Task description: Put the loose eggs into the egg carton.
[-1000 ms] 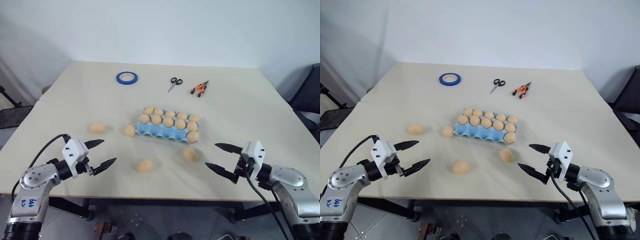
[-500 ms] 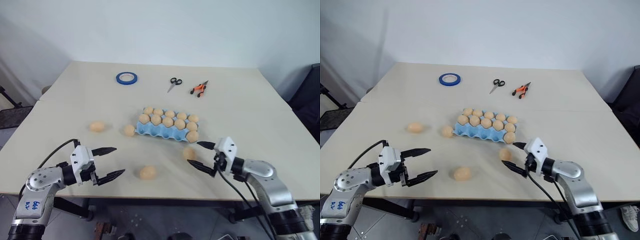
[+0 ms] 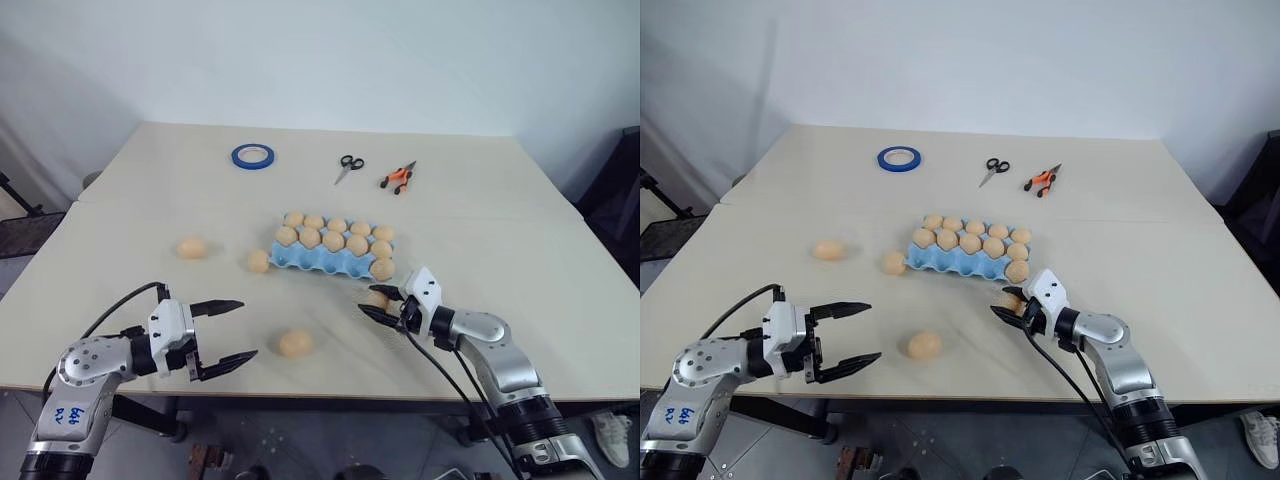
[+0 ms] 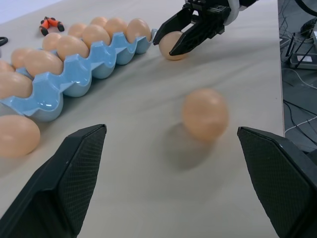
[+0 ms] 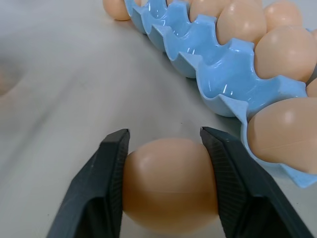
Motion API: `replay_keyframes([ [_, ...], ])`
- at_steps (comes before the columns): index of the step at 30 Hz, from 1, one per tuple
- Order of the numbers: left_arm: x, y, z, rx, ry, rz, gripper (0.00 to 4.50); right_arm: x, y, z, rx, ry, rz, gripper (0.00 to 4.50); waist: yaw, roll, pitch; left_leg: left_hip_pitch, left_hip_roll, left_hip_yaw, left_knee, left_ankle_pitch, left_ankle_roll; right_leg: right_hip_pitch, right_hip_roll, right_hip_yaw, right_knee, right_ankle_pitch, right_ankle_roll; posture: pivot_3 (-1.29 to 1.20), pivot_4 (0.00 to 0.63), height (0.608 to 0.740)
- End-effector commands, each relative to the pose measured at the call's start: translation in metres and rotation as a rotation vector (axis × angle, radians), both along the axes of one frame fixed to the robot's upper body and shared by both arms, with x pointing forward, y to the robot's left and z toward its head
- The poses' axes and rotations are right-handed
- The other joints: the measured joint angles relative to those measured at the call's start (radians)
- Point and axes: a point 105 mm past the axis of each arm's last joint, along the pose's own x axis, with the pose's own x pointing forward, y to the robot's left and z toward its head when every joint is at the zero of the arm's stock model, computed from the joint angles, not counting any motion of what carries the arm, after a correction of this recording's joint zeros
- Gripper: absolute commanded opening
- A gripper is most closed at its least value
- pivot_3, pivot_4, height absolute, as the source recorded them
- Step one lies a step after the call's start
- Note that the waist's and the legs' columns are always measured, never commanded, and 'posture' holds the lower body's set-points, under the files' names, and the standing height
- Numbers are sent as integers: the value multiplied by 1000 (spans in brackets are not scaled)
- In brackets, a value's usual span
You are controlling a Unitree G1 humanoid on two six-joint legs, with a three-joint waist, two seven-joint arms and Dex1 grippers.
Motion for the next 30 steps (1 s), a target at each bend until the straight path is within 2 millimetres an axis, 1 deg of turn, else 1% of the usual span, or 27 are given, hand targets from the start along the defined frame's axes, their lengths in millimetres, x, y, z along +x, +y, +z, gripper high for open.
replay_keyframes([
  [1,0,0,9,-9,-50,9,4500,-4,-3,5,-3,-26,3,1825,0,0,0,0,0,0,0,0,0,0,0,0,0,0,0,0,150,740],
  [4,3,2,10,-20,-56,34,4500,-4,-3,12,17,-41,5,1825,0,0,0,0,0,0,0,0,0,0,0,0,0,0,0,0,150,740],
  [6,5,3,11,-44,-60,60,4500,-5,-1,24,60,-64,19,1825,0,0,0,0,0,0,0,0,0,0,0,0,0,0,0,0,150,740],
  [8,8,6,13,-73,-67,100,4500,-4,5,40,116,-89,46,1825,0,0,0,0,0,0,0,0,0,0,0,0,0,0,0,0,150,740],
  [10,10,9,13,-80,-69,127,4500,5,8,56,142,-120,33,1825,-4,0,0,0,0,0,0,0,0,0,0,0,1,0,0,0,150,740],
  [12,10,9,12,-89,-66,146,4500,19,9,65,138,-142,-10,1825,-8,0,0,0,1,1,2,0,0,-1,1,0,3,0,0,0,150,740],
  [16,11,6,11,-108,-62,164,4500,50,12,70,94,-171,-93,1825,-11,0,0,0,1,0,5,0,0,-1,1,0,6,0,0,0,150,740],
  [18,11,6,10,-112,-62,169,4500,61,15,69,82,-174,-114,1825,-12,0,0,0,0,0,5,0,0,-1,0,-1,6,0,0,0,150,740],
  [21,11,6,11,-114,-64,178,4500,68,19,66,88,-160,-117,1825,-13,0,0,0,0,0,6,0,1,-1,0,-1,6,0,0,0,150,740],
  [23,11,7,12,-117,-68,189,4500,70,23,63,91,-153,-104,2504,-16,0,0,0,0,0,5,0,1,-1,0,-1,6,0,0,0,150,740],
  [24,11,8,12,-119,-69,193,4500,69,26,63,97,-152,-93,2748,-17,0,0,0,1,0,5,0,1,-1,0,-1,6,0,0,0,150,740],
  [27,10,9,12,-122,-67,204,4500,66,31,69,133,-164,-62,3811,-25,0,0,0,1,0,5,0,1,-1,0,-1,7,0,0,0,150,740],
  [29,10,11,11,-127,-62,211,4500,58,33,76,151,-183,-17,4456,-27,1,0,0,1,1,5,0,1,-2,1,-1,7,0,0,0,150,740],
  [30,10,11,11,-130,-59,214,4500,53,33,79,163,-193,10,4456,-28,1,0,0,1,1,5,0,1,-2,1,-1,8,0,0,0,150,740],
])
